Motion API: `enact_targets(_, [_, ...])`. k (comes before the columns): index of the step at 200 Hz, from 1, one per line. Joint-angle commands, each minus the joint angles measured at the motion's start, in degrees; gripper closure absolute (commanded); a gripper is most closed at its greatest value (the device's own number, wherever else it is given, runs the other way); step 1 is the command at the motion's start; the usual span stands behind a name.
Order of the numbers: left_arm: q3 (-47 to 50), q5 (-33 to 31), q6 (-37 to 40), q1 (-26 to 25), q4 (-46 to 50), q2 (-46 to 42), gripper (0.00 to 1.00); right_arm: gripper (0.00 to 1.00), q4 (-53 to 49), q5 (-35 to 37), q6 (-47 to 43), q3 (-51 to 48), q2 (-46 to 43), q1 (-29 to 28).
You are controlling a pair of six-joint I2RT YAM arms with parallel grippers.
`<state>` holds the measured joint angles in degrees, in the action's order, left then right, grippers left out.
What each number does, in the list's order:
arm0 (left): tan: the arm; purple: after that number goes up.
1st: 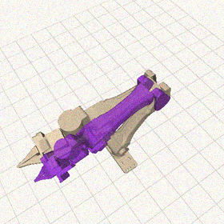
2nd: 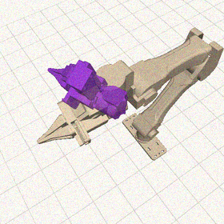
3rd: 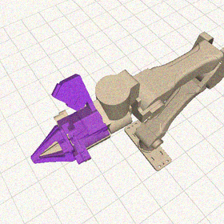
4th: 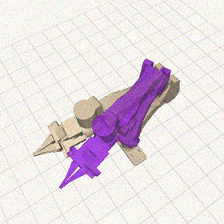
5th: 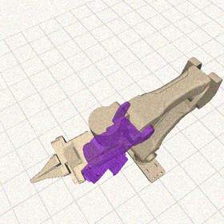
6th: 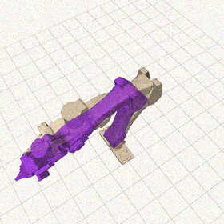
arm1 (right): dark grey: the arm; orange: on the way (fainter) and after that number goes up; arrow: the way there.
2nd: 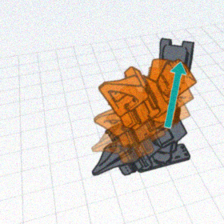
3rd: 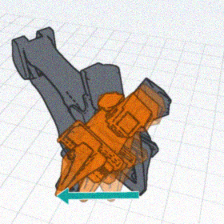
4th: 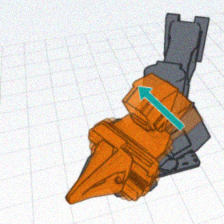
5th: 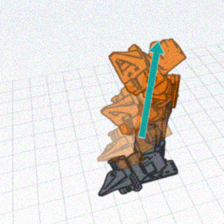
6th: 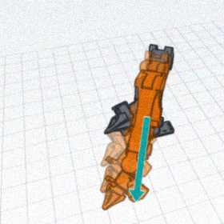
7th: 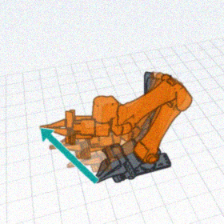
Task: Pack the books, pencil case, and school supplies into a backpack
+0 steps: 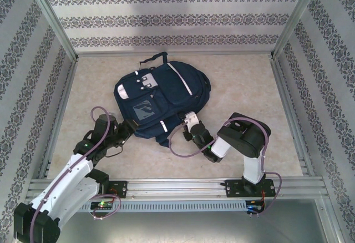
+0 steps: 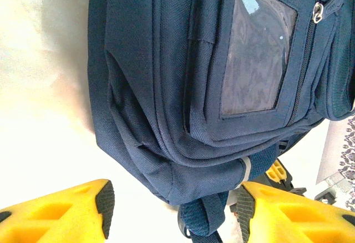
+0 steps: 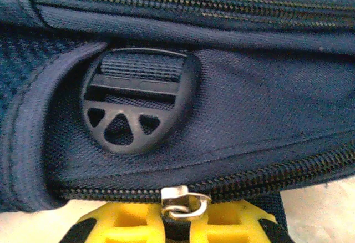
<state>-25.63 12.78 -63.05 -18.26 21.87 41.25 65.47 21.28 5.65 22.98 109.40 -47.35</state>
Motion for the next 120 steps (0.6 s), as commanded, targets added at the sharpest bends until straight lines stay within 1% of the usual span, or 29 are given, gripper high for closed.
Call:
enact_targets(1, [0.9, -0.61, -0.28, 0.53, 1.92, -1.09, 0.37, 1.0, 1.31, -1.26, 1.98, -1.74, -1.14, 1.47])
enact_targets(16, [1.68, 1.09, -0.41, 0.55, 0.88, -0.84, 0.36, 1.0, 1.94, -3.92, 1.41, -1.97, -1.36, 1.99])
enact_targets(32, [2.22, 2.48, -0.92, 0.56, 0.72, 0.01, 0.3, 1.0, 1.26, -6.37, 0.44, -2.06, -2.47, 2.35])
enact_targets(59, [3.6, 4.22, -2.65, 0.57, -2.46, 1.87, 0.26, 1.0, -0.95, -12.75, -0.02, -2.15, -5.22, 3.16])
enact_targets(76, [4.09, 4.5, -3.21, 0.5, -6.2, 3.46, 0.29, 1.0, -1.09, -15.78, -0.13, -2.24, -5.95, 3.19])
enact_targets(96, [3.88, 4.61, -3.25, 0.55, -9.76, 6.68, 0.36, 1.0, -0.97, -16.23, 0.36, -2.5, -6.13, 3.19])
enact_targets(120, [3.59, 4.22, -2.78, 0.51, -13.91, 11.01, 0.42, 1.0, -0.96, -17.66, 0.61, -2.68, -6.13, 3.19])
